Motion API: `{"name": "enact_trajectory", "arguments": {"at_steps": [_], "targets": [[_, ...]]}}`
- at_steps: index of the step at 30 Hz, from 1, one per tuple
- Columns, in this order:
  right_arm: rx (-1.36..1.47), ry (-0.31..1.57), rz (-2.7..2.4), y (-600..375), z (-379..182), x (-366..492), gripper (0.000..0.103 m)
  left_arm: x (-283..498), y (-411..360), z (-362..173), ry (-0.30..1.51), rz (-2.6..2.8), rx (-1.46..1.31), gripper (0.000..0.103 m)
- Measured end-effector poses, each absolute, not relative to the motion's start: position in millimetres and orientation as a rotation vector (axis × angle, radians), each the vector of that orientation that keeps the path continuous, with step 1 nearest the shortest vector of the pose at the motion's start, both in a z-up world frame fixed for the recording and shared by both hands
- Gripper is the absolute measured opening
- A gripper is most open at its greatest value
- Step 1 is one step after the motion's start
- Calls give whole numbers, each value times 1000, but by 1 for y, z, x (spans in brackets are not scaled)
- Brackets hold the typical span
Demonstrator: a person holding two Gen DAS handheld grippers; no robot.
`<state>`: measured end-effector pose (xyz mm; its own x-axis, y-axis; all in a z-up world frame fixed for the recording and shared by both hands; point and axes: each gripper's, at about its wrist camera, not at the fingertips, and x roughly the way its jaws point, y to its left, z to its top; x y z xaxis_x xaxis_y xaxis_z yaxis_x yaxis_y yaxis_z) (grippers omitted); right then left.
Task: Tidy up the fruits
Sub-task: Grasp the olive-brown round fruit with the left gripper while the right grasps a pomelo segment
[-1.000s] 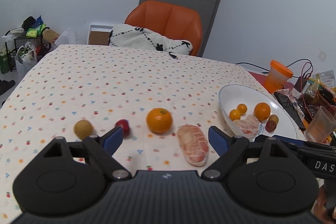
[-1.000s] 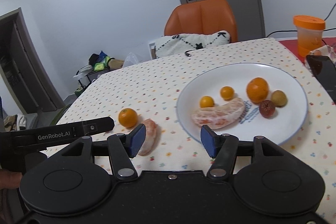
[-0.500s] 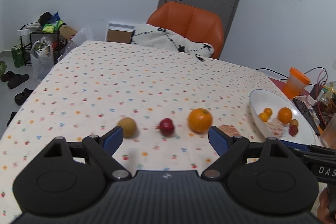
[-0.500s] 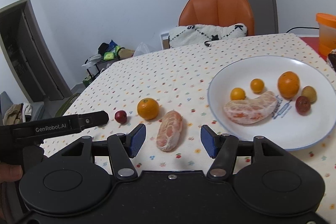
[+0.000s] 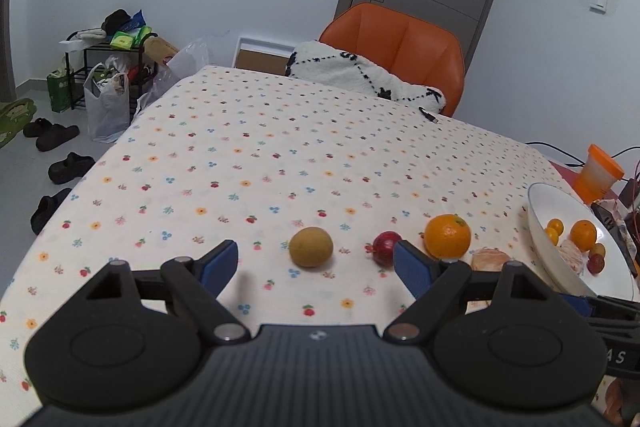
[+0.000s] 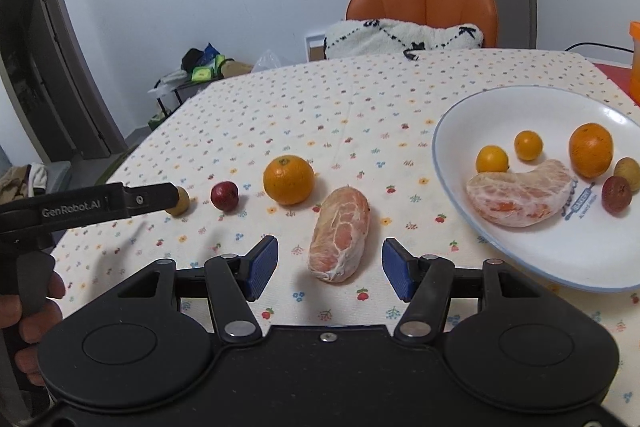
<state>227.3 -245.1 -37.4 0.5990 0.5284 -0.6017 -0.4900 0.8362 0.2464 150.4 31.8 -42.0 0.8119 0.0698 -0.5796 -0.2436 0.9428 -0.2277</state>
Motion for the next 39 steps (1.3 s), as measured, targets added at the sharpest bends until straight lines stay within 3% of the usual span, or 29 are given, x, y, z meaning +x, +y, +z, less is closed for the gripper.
{"name": "enact_trajectory", "arguments": {"at_steps": [5,13,20,23,25,28,39], "targets": [[31,708,588,-236,-42,227,58,152,37,-47,603,164,-309,80],[-14,695,581,-225,-42,233,55,160,42,-52,605,139,-322,63],[-78,671,554,-219,-43,233,45,168,45,-59,598,126,-332,54],[-101,668,546,-215,-43,234,44,169,47,-59,596,118,-341,44],[-127,661,535,-212,-43,232,42,170,48,-60,602,107,-345,26],[-136,653,525,-211,-43,231,33,168,51,-60,604,91,-355,26],[-66,657,559,-222,-35,225,30,155,49,-49,588,73,-358,26]]}}
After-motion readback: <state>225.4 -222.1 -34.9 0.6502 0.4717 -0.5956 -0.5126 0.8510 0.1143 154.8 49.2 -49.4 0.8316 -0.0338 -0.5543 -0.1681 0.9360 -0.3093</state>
